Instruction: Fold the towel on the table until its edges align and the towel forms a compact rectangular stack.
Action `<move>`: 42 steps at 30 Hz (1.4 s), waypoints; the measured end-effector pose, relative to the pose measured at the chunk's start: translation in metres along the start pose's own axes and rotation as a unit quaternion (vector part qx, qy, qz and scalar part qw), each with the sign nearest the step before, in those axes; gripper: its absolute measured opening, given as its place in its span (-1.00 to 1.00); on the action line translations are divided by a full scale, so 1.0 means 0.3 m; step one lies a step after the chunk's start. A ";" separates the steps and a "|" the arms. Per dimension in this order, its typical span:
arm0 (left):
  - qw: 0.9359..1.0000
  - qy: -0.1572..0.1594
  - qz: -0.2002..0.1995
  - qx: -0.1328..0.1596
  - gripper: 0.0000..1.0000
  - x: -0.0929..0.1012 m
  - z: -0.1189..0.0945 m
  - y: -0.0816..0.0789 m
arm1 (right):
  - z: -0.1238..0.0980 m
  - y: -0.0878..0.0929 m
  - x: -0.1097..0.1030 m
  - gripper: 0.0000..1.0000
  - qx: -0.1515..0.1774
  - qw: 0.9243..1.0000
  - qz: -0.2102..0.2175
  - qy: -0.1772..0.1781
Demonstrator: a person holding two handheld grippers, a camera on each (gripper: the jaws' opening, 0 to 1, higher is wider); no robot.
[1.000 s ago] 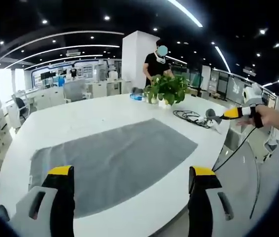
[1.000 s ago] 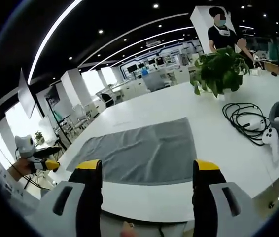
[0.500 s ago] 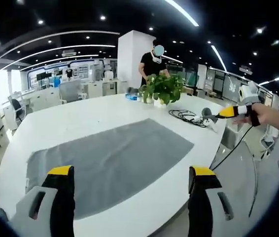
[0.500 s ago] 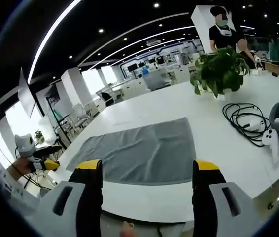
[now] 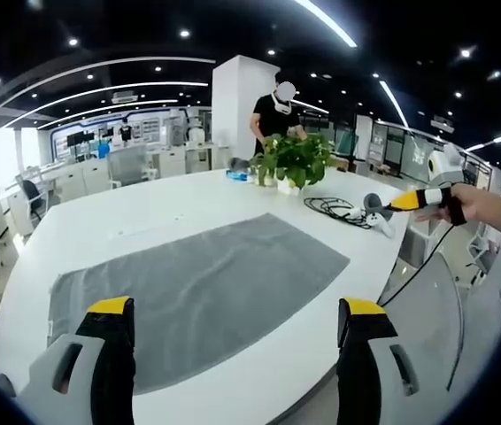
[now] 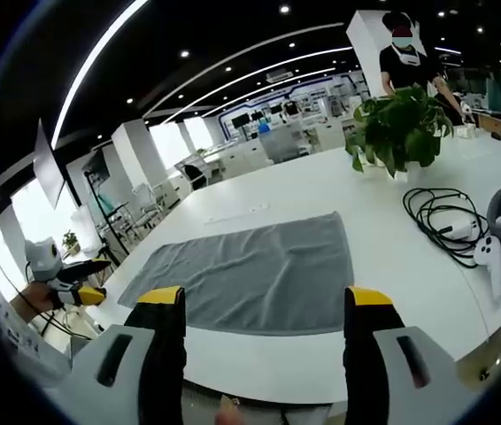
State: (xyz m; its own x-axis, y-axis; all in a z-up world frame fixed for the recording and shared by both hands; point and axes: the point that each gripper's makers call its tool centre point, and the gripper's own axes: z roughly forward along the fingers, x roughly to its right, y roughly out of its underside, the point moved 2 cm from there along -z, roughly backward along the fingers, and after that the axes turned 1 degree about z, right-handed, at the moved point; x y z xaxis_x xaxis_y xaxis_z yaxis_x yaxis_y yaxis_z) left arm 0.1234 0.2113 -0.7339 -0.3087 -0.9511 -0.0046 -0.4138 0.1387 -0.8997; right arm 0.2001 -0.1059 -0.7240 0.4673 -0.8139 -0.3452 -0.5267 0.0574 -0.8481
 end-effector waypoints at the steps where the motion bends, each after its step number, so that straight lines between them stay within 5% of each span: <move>1: 1.000 0.001 0.002 -0.001 0.96 0.003 0.000 0.000 | 0.001 0.000 0.000 0.45 0.000 1.000 0.000 -0.001; 42: 0.997 0.054 0.051 0.000 0.94 0.211 0.123 -0.122 | -0.001 -0.115 0.109 0.42 0.005 0.999 -0.034 -0.023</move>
State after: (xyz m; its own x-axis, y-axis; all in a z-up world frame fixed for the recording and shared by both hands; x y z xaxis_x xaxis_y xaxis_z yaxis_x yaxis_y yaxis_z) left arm 0.1506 0.1359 -0.7174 -0.4400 -0.8967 -0.0485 -0.3750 0.2325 -0.8974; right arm 0.2333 -0.1346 -0.7059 0.5344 -0.7886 -0.3042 -0.4852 0.0085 -0.8744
